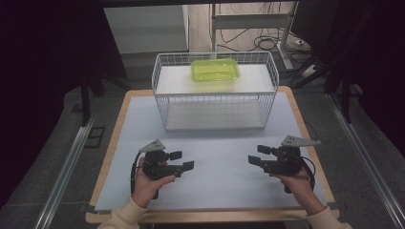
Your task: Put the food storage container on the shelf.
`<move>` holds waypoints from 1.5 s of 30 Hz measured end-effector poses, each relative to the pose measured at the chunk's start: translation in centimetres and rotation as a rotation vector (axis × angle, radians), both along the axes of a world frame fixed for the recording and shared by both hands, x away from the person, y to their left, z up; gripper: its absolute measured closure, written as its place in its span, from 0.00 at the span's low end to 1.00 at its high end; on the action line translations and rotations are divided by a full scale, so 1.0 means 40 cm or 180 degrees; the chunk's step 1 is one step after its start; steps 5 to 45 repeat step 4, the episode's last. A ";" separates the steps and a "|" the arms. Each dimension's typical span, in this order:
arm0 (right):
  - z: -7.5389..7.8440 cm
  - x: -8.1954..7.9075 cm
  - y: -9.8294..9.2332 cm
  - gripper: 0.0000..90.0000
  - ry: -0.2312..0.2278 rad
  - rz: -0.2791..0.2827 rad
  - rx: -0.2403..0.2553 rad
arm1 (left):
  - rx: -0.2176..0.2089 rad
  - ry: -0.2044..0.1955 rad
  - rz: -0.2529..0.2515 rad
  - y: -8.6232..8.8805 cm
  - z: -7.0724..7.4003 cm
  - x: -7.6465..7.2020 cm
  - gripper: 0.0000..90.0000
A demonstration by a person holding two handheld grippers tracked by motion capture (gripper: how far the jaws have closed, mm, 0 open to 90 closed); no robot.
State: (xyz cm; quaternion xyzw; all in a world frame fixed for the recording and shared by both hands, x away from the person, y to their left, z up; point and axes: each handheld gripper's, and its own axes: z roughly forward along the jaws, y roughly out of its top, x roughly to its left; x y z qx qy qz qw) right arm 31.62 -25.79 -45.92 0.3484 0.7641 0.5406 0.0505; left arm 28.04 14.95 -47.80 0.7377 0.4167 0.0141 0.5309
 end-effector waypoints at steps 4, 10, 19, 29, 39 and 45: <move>-0.030 -0.007 -0.008 0.27 -0.0112 -0.0056 -0.0158 | 0.0016 0.0039 0.0036 0.002 -0.016 0.004 0.27; -0.030 -0.007 -0.008 0.27 -0.0112 -0.0056 -0.0158 | 0.0016 0.0039 0.0036 0.002 -0.016 0.004 0.27; -0.030 -0.007 -0.008 0.27 -0.0112 -0.0056 -0.0158 | 0.0016 0.0039 0.0036 0.002 -0.016 0.004 0.27; -0.030 -0.007 -0.008 0.27 -0.0112 -0.0056 -0.0158 | 0.0016 0.0039 0.0036 0.002 -0.016 0.004 0.27; -0.030 -0.007 -0.008 0.27 -0.0112 -0.0056 -0.0158 | 0.0016 0.0039 0.0036 0.002 -0.016 0.004 0.27; -0.030 -0.007 -0.008 0.27 -0.0112 -0.0056 -0.0158 | 0.0016 0.0039 0.0036 0.002 -0.016 0.004 0.27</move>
